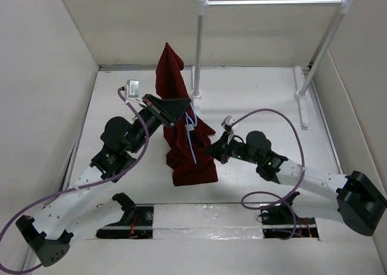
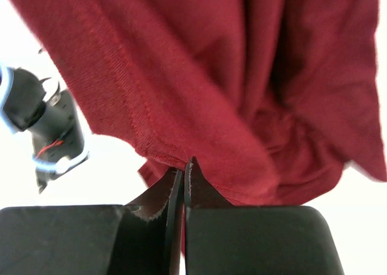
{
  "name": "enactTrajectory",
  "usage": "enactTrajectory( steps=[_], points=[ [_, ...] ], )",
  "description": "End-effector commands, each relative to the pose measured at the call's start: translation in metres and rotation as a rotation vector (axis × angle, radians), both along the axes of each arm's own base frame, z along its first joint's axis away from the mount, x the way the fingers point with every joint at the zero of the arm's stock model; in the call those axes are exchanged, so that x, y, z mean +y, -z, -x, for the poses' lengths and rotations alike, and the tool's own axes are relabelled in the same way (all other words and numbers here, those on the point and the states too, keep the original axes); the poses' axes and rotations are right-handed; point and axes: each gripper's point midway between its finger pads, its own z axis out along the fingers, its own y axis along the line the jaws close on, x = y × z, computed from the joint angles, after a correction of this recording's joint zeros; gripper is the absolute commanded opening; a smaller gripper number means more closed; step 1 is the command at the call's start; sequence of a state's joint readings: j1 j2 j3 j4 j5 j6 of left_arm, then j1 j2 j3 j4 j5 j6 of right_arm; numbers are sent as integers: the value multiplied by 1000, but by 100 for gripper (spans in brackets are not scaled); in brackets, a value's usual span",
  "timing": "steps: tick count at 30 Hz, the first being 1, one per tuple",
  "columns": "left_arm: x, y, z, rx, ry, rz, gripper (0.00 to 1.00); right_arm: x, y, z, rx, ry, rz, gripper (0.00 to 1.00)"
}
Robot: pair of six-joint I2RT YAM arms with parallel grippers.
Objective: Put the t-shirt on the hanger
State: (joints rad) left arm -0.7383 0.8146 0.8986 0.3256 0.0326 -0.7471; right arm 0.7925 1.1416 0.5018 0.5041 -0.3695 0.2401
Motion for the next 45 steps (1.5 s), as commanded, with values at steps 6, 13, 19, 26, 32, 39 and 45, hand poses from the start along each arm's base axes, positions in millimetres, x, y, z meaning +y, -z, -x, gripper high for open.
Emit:
enactTrajectory(
  steps=[6,13,19,26,32,39,45],
  points=[
    [32,-99,2,-169,-74,282,0,0,16,25,54,95,-46,0],
    [39,-99,-23,-136,-143,370,0,16,32,50,92,84,-22,0],
    [35,-84,-49,-145,-232,324,0,22,28,76,122,62,-6,0],
    [23,-36,-63,-106,-254,193,0,-3,-24,94,110,97,-60,0],
    [9,29,-62,2,-178,174,0,-5,-84,96,86,79,-93,0],
    [-2,60,-47,69,-68,207,0,42,-83,98,122,5,-4,0],
    [-3,77,-27,128,2,166,0,56,-7,93,224,48,124,0]
  ],
)
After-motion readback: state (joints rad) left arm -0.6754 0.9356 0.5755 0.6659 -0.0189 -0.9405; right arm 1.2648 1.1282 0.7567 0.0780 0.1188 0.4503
